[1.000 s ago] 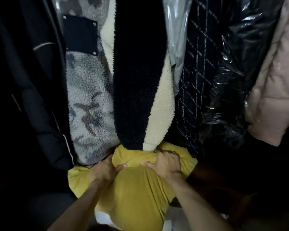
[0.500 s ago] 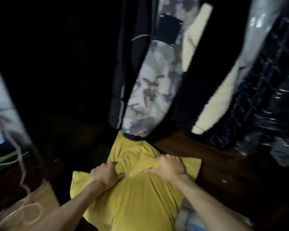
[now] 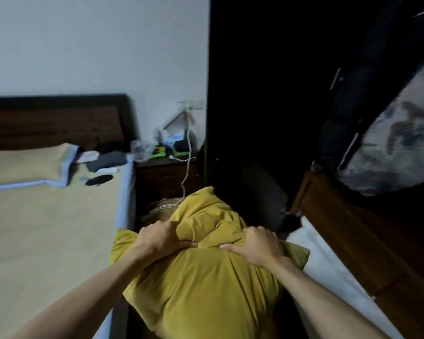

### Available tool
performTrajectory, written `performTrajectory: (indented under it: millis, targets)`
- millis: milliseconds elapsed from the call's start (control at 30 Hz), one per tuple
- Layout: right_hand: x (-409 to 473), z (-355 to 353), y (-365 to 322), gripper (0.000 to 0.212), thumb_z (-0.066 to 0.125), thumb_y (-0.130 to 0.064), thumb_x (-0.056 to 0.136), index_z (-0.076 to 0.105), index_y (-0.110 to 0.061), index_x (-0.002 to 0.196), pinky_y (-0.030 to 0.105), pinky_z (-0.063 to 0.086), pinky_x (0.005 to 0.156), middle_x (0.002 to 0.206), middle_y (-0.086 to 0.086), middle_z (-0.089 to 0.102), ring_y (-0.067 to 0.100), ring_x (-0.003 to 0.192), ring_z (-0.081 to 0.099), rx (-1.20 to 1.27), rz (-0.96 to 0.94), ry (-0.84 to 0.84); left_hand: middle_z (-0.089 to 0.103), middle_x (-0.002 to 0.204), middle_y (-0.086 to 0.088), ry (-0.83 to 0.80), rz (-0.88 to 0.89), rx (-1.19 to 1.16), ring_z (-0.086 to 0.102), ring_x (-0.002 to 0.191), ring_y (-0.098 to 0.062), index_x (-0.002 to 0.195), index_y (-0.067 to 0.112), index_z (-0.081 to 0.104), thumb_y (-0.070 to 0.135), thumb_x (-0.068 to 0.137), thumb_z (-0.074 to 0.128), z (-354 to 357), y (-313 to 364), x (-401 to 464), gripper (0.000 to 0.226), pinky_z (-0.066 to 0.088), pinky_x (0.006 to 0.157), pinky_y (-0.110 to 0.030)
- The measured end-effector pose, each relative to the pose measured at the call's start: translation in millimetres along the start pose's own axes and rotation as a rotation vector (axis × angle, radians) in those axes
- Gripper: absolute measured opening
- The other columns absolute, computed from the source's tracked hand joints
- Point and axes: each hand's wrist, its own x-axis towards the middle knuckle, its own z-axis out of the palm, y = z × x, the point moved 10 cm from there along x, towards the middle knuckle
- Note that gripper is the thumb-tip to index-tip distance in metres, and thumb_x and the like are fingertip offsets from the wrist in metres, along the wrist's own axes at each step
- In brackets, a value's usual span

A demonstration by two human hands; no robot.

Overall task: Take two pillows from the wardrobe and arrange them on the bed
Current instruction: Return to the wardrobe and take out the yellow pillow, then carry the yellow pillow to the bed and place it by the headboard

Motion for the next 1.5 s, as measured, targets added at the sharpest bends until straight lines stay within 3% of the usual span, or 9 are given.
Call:
performTrajectory:
  millis: [100, 267, 433, 567, 700, 1000, 1167, 1400, 1500]
  targets:
    - [13.5, 24.3, -68.4, 0.1, 0.041, -0.108, 0.053, 0.072, -0.021, 0.093, 0.04, 0.056, 0.085, 0.097, 0.0, 0.075, 0.025, 0.094, 0.071, 0.002, -0.125, -0.051, 0.07, 0.093, 0.008, -0.034, -0.164, -0.087, 0.068, 0.093, -0.023, 0.103, 0.038, 0.062, 0.11, 0.038, 0.04, -1.6, -73.7, -38.1, 0.099, 0.047, 0.068, -0.037]
    - [43.4, 51.3, -194.5, 0.1, 0.04, -0.11, 0.049, 0.074, -0.026, 0.09, 0.04, 0.055, 0.084, 0.099, 0.001, 0.076, 0.028, 0.096, 0.07, 0.005, -0.329, -0.12, 0.075, 0.097, 0.007, 0.035, -0.383, -0.17, 0.069, 0.094, -0.022, 0.086, 0.045, 0.059, 0.11, 0.037, 0.043, -29.2, -190.5, -96.9, 0.083, 0.047, 0.069, -0.036]
    - [63.3, 70.8, -321.5, 0.105, 0.033, -0.113, 0.048, 0.073, -0.024, 0.088, 0.042, 0.055, 0.084, 0.097, 0.002, 0.075, 0.029, 0.096, 0.07, -0.026, -0.548, -0.129, 0.074, 0.09, 0.008, 0.109, -0.566, -0.215, 0.068, 0.087, -0.021, 0.087, 0.038, 0.065, 0.108, 0.039, 0.045, -61.4, -288.7, -149.0, 0.087, 0.054, 0.075, -0.037]
    - [77.9, 85.4, -396.7, 0.101, 0.036, -0.112, 0.05, 0.068, -0.019, 0.077, 0.041, 0.057, 0.076, 0.084, 0.003, 0.072, 0.028, 0.084, 0.07, -0.032, -0.654, -0.143, 0.07, 0.078, 0.012, 0.193, -0.656, -0.215, 0.062, 0.073, -0.015, 0.088, 0.038, 0.069, 0.108, 0.04, 0.044, -80.0, -347.6, -176.4, 0.089, 0.054, 0.072, -0.035]
    - [100.7, 104.1, -458.6, 0.096, 0.037, -0.109, 0.055, 0.072, -0.026, 0.088, 0.038, 0.056, 0.078, 0.09, 0.001, 0.074, 0.026, 0.088, 0.07, -0.053, -0.764, -0.18, 0.075, 0.086, 0.012, 0.214, -0.732, -0.262, 0.068, 0.081, -0.014, 0.095, 0.04, 0.07, 0.107, 0.044, 0.047, -82.5, -397.4, -183.2, 0.087, 0.056, 0.074, -0.036]
    - [249.8, 179.4, -561.7, 0.096, 0.038, -0.109, 0.054, 0.072, -0.025, 0.088, 0.038, 0.055, 0.076, 0.092, 0.001, 0.073, 0.027, 0.088, 0.069, -0.097, -0.935, -0.253, 0.076, 0.093, 0.011, 0.251, -0.955, -0.289, 0.071, 0.09, -0.021, 0.097, 0.044, 0.068, 0.108, 0.043, 0.045, -56.8, -506.5, -95.4, 0.087, 0.057, 0.078, -0.04]
    - [350.1, 223.2, -593.7, 0.094, 0.04, -0.108, 0.055, 0.07, -0.023, 0.08, 0.038, 0.056, 0.075, 0.086, -0.001, 0.073, 0.025, 0.084, 0.07, -0.126, -1.023, -0.342, 0.076, 0.089, 0.008, 0.243, -1.055, -0.261, 0.07, 0.083, -0.021, 0.096, 0.036, 0.069, 0.108, 0.045, 0.043, -42.1, -545.4, -18.4, 0.092, 0.057, 0.07, -0.037]
    - [442.4, 234.4, -622.0, 0.098, 0.035, -0.111, 0.051, 0.071, -0.025, 0.08, 0.038, 0.057, 0.076, 0.083, -0.003, 0.072, 0.022, 0.082, 0.07, -0.1, -1.065, -0.391, 0.073, 0.085, 0.011, 0.211, -1.103, -0.316, 0.071, 0.085, -0.02, 0.092, 0.04, 0.067, 0.109, 0.043, 0.044, -54.6, -584.1, 61.9, 0.087, 0.057, 0.071, -0.037]
    - [484.7, 225.6, -641.2, 0.096, 0.036, -0.111, 0.051, 0.07, -0.025, 0.078, 0.037, 0.056, 0.07, 0.075, -0.007, 0.066, 0.02, 0.079, 0.068, -0.092, -1.064, -0.359, 0.074, 0.089, 0.011, 0.236, -1.112, -0.292, 0.071, 0.088, -0.02, 0.094, 0.041, 0.066, 0.109, 0.04, 0.043, -74.6, -608.0, 96.2, 0.09, 0.054, 0.069, -0.035]
